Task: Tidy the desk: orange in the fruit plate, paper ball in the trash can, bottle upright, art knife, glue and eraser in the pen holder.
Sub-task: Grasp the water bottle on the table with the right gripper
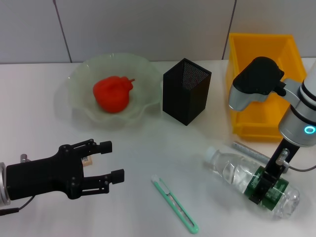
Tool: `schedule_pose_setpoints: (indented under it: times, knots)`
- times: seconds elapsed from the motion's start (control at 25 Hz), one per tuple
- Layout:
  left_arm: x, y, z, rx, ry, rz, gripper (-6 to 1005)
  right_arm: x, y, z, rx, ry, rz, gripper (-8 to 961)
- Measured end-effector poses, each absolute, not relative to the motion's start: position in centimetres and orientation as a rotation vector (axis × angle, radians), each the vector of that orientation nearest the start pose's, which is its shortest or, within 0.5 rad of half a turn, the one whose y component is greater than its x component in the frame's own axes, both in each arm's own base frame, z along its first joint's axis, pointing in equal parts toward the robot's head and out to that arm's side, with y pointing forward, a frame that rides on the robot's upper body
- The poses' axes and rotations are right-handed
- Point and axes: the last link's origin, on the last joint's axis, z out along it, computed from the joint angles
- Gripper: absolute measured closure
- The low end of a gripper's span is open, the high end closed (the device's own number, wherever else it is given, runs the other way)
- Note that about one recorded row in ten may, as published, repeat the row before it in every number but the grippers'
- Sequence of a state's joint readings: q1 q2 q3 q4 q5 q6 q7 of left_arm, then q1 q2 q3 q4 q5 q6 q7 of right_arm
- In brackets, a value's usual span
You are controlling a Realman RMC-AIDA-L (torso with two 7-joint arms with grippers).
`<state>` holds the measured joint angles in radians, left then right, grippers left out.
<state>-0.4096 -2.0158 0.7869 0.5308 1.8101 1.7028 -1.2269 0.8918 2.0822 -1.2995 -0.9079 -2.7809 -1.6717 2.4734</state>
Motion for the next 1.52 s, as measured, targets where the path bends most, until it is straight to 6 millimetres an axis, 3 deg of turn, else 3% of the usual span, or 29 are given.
schedule_pose_setpoints:
  times: [1.28,1.44,1.52]
  knots:
    - [-28.4,28.2,0.7,-2.741,-0.586,-0.92,185,19.8,36.6,-3.0,-2.627,0.975,-1.002,191]
    - [-28.4,28.2,0.7,-2.737,-0.587,-0.926,185,19.1,36.7,-2.9,-2.664,0.963,-0.937,193]
    - [-28.3,28.2,0.9,-2.723,-0.588,-0.953,186,17.7,36.8,-2.2,-2.739,0.934,-0.777,195]
